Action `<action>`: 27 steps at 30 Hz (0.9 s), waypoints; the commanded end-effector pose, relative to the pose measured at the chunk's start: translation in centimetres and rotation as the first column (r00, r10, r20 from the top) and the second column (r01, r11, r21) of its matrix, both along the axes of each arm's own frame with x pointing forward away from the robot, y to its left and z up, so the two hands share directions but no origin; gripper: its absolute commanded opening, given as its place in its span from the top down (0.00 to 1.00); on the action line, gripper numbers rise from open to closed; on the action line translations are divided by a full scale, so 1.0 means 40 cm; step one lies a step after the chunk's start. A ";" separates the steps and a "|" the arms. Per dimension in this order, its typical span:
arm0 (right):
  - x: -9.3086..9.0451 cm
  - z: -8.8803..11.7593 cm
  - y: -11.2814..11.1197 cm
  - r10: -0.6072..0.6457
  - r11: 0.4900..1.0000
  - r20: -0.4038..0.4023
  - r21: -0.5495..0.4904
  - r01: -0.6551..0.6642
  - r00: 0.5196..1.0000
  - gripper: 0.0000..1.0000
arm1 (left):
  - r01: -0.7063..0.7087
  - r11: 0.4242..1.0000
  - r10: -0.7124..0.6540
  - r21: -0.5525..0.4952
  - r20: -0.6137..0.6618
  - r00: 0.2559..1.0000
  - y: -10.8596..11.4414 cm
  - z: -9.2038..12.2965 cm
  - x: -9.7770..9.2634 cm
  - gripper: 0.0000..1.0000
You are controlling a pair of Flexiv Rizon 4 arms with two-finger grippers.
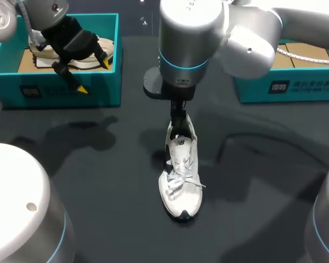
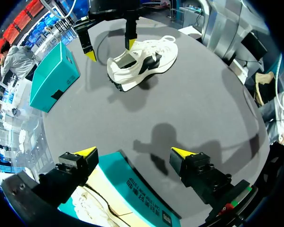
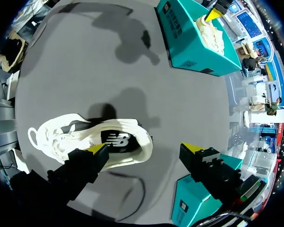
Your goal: Take the shoe out of the shoebox, open the shoe tongue, remove and reinsert the insole, then place the shoe into the shoebox
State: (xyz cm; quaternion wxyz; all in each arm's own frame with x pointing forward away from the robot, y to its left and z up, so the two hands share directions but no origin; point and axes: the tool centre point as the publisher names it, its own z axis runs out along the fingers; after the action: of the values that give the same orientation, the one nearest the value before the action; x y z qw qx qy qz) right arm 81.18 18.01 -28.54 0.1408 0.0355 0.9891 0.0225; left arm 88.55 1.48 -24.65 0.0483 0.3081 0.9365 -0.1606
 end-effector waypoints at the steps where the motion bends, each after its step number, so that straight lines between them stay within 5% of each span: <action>1: 0.020 -0.039 -0.013 0.010 1.000 -0.007 0.018 -0.010 1.000 0.00 | 0.000 1.000 0.000 0.002 0.001 1.000 0.001 0.000 0.000 0.00; 17: 0.052 -0.135 -0.025 0.003 0.999 -0.042 0.046 -0.001 0.999 0.01 | 0.000 1.000 0.000 0.002 0.001 1.000 0.001 0.000 0.000 0.00; 27: 0.071 -0.188 -0.022 0.016 0.998 -0.086 0.057 -0.011 0.996 0.17 | 0.000 1.000 0.000 0.002 0.001 1.000 0.001 0.000 0.000 0.00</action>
State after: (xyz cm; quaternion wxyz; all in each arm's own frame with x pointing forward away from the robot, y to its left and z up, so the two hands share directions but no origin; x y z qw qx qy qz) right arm 83.44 16.79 -35.18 0.1021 0.0352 0.9930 0.0476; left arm 88.55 1.48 -24.65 0.0483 0.3080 0.9365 -0.1606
